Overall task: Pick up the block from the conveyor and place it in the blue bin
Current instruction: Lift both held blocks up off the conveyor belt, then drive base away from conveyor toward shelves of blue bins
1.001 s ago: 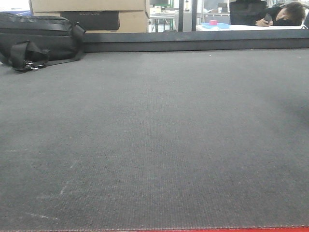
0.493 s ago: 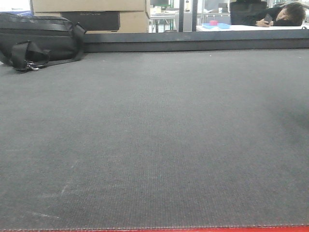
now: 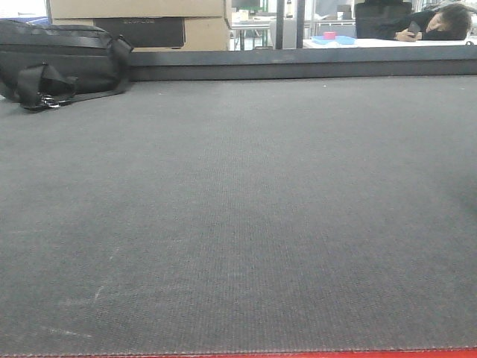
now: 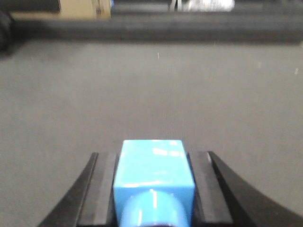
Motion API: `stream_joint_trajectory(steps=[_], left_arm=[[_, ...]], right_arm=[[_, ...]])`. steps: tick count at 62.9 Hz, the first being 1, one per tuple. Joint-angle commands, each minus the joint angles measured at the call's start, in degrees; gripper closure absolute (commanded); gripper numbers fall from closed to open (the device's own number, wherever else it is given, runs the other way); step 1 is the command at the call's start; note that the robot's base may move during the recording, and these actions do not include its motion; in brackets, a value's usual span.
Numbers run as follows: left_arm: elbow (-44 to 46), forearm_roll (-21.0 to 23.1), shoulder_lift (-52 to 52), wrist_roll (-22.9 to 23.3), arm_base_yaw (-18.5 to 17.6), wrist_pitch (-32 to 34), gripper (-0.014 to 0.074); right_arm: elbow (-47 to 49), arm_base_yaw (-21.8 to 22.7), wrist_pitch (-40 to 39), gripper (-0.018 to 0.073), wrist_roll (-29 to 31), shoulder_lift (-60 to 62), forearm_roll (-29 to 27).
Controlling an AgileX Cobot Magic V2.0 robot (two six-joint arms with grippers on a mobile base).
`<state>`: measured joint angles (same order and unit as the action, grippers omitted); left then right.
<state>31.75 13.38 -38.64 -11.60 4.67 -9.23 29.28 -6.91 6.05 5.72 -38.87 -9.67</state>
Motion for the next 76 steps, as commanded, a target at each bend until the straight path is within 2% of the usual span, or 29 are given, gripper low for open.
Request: stream_joint_trajectory(steps=[1,6,15,26,35,46,76], left_arm=[[0.01,0.42,4.84,-0.22,0.27,0.26,0.0708],[0.01,0.42,8.88,-0.22,0.27,-1.60,0.0708],[0.01,-1.33,14.72,-0.22,0.27,-9.02,0.0708],[0.01,-4.82,19.88,-0.22,0.27,-8.38,0.0708],[0.01,-4.83,22.59,-0.22,0.27,-10.31,0.0708],[0.01,-1.90,22.96,-0.22,0.27,-12.01,0.0708],[0.01,-1.90,22.96,-0.22,0.27,-12.01,0.0708]], right_arm=[[-0.12,-0.04,1.47,0.0721,0.27,4.95,-0.04],[-0.12,-0.04,3.74,0.0721,0.27,9.31,-0.04],[-0.12,-0.04,5.54,0.0721,0.27,16.12,-2.01],[2.84,-0.04,11.78,0.0721,0.27,19.68,-2.40],[6.04,-0.04,17.38,0.0721,0.27,19.47,-0.41],[6.12,-0.04,17.49,0.0721,0.27,19.47,-0.13],[6.12,-0.04,17.49,0.0721,0.27,19.47,-0.13]])
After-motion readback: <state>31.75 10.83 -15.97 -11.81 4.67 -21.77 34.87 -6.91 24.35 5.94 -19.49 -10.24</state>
